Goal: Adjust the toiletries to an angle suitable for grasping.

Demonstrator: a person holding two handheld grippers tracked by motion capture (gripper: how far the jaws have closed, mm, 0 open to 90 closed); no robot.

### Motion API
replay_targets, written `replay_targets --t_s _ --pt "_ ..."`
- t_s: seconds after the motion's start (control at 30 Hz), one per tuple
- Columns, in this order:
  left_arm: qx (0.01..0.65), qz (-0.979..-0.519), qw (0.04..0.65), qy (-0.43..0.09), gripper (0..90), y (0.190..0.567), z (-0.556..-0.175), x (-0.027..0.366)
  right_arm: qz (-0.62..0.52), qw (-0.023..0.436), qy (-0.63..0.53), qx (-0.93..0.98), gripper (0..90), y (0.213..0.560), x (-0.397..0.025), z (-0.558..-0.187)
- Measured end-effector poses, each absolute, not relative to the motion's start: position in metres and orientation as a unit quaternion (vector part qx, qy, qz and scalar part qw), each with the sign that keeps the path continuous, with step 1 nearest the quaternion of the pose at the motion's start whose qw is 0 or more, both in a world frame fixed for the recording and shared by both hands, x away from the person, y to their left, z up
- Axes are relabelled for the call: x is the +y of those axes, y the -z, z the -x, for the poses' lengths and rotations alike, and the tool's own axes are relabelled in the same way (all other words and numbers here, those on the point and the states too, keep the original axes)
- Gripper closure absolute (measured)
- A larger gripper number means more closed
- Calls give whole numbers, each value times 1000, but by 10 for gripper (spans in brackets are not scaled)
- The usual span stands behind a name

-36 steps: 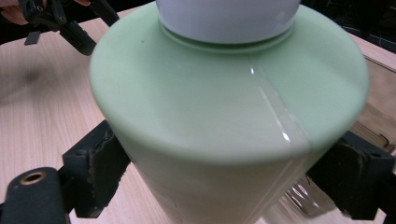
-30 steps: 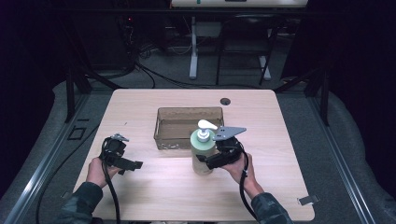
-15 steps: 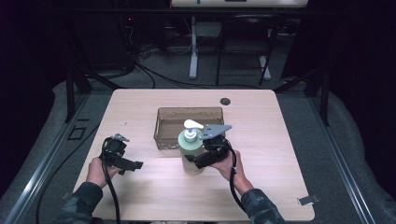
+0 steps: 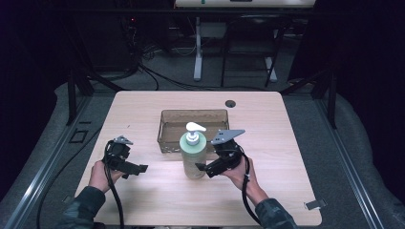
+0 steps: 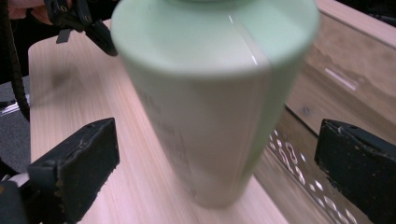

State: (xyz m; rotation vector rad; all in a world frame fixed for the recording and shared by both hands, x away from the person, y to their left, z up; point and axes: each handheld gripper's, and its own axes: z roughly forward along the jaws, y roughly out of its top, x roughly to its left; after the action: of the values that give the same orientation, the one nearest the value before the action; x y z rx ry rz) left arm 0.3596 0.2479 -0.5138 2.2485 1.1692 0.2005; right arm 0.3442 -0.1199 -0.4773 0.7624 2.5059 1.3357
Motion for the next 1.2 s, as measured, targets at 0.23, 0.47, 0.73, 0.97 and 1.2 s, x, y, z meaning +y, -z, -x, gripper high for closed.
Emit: replay_targets --t_s 0.23,0.47,0.73,0.97,1.2 --pt "419 -850 310 -79 0 508 -356 238 -292 105 -440 843 0 480 -154 -332" --pt "398 -857 317 -76 0 504 -352 223 -354 97 -398 841 0 492 -201 -319" --pt "377 -873 304 -62 0 504 -352 200 -435 94 -345 826 0 507 -254 -306" --pt "351 -879 317 -57 0 499 -351 175 -475 88 -310 819 0 520 -284 -305" --pt "327 -886 326 -51 0 494 -353 153 -473 90 -305 821 0 519 -279 -309"
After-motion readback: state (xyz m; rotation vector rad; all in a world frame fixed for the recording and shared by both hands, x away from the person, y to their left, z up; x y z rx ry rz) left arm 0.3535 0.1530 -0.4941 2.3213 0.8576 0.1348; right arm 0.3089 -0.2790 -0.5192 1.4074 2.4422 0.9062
